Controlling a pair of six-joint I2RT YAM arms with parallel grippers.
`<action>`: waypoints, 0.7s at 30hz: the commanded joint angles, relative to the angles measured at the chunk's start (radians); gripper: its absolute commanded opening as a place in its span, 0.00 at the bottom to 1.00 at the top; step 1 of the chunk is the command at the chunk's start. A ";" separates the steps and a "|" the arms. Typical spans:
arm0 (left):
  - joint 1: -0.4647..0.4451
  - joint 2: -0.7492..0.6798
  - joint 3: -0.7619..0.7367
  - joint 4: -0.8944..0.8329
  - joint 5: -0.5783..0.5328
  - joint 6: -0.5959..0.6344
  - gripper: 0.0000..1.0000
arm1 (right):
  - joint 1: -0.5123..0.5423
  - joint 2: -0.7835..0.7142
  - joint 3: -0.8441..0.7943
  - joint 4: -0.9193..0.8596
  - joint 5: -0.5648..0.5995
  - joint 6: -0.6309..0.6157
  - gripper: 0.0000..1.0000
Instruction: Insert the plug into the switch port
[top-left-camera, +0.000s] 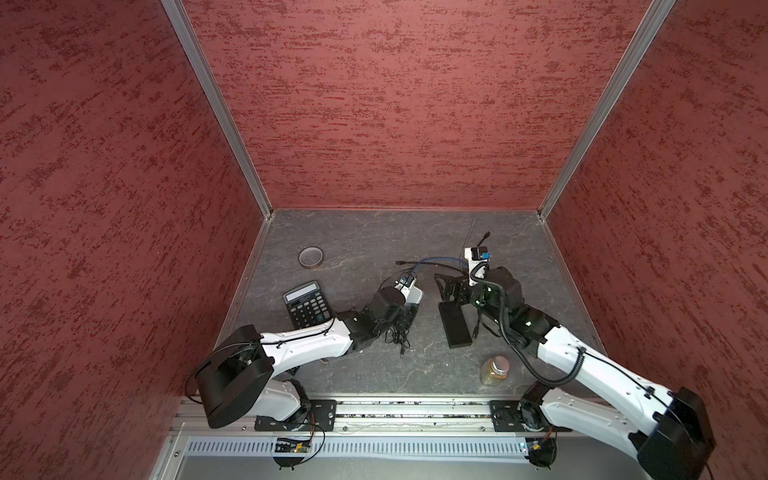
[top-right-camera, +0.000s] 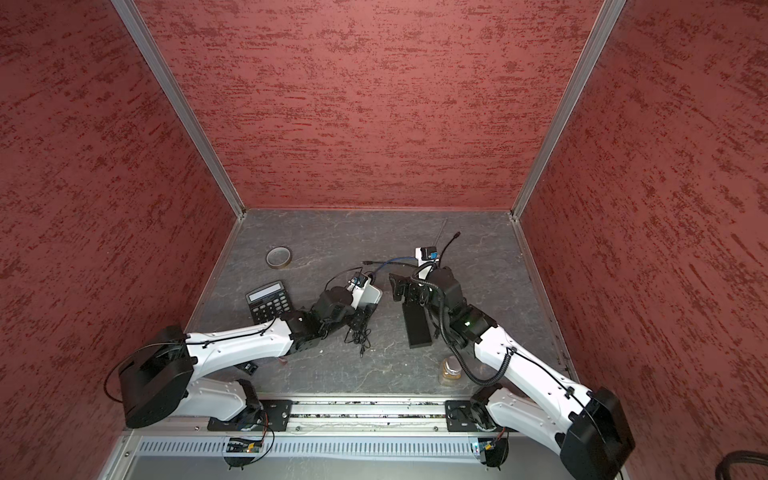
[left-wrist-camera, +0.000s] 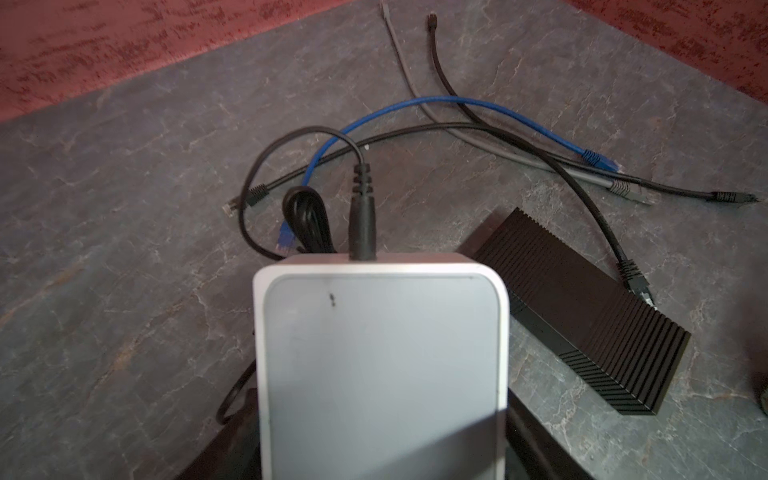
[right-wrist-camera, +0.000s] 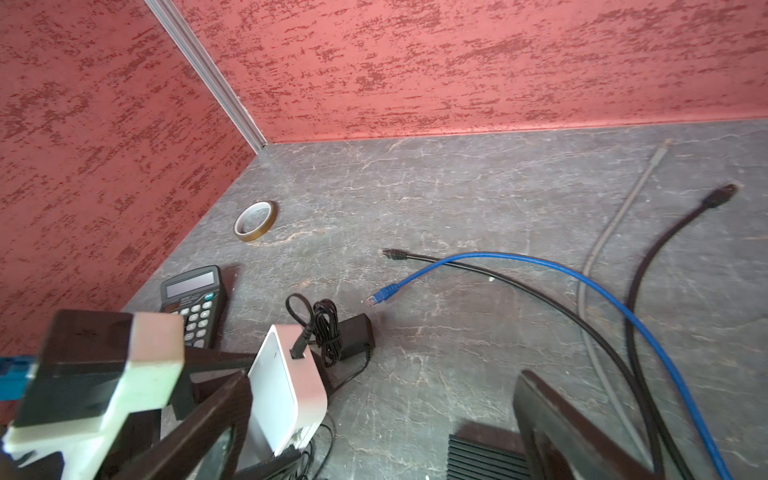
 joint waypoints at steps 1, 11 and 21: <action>0.001 0.027 0.040 -0.058 0.040 -0.055 0.43 | -0.009 -0.007 -0.017 -0.018 0.059 -0.006 0.99; 0.048 0.151 0.093 -0.090 -0.015 -0.065 0.43 | -0.016 0.028 -0.039 0.010 -0.005 -0.001 0.99; 0.077 0.163 0.153 -0.120 0.077 -0.079 0.42 | -0.020 0.066 -0.045 0.019 0.006 0.006 0.99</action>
